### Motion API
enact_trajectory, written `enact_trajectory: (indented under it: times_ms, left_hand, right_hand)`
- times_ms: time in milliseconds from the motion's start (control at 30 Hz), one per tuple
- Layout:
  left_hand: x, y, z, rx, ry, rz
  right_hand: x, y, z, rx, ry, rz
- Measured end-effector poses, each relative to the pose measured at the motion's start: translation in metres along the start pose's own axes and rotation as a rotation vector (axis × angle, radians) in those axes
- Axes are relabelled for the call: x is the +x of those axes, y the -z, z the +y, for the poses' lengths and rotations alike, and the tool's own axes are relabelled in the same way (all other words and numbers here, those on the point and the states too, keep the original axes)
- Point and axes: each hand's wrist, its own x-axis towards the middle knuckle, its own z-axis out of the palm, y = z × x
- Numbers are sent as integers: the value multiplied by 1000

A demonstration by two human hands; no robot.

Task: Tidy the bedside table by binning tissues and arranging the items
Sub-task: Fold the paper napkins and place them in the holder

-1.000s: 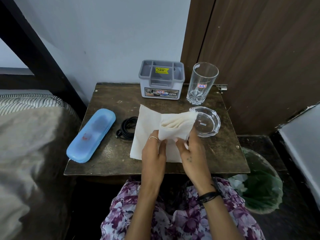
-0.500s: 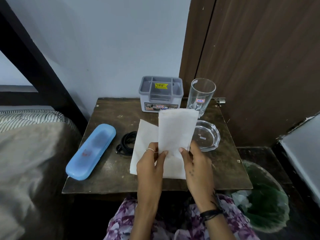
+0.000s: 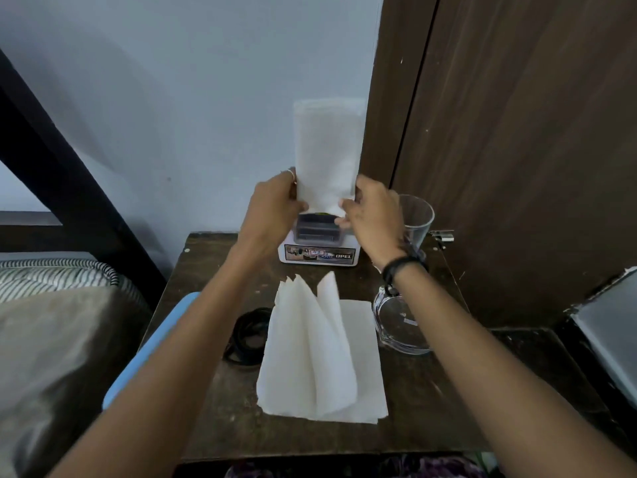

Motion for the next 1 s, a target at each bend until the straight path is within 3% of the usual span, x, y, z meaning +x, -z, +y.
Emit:
enact_trajectory:
  times_ms: [233, 367, 600, 733, 900, 1000]
  left_hand:
    - [21, -23, -16, 28, 11, 25]
    - [23, -32, -19, 81, -9, -37]
    - [20, -44, -23, 417, -67, 113]
    - [24, -50, -22, 489, -3, 101]
    - [33, -43, -23, 292, 95, -5]
    - [35, -30, -24, 115, 120, -95]
  right_hand:
    - [33, -20, 11, -380, 14, 5]
    - [34, -27, 11, -420, -18, 29]
    - [29, -31, 9, -467, 27, 46]
    - [28, -35, 9, -523, 44, 13]
    - [32, -31, 6, -505, 12, -64]
    - [37, -26, 5, -358, -78, -145]
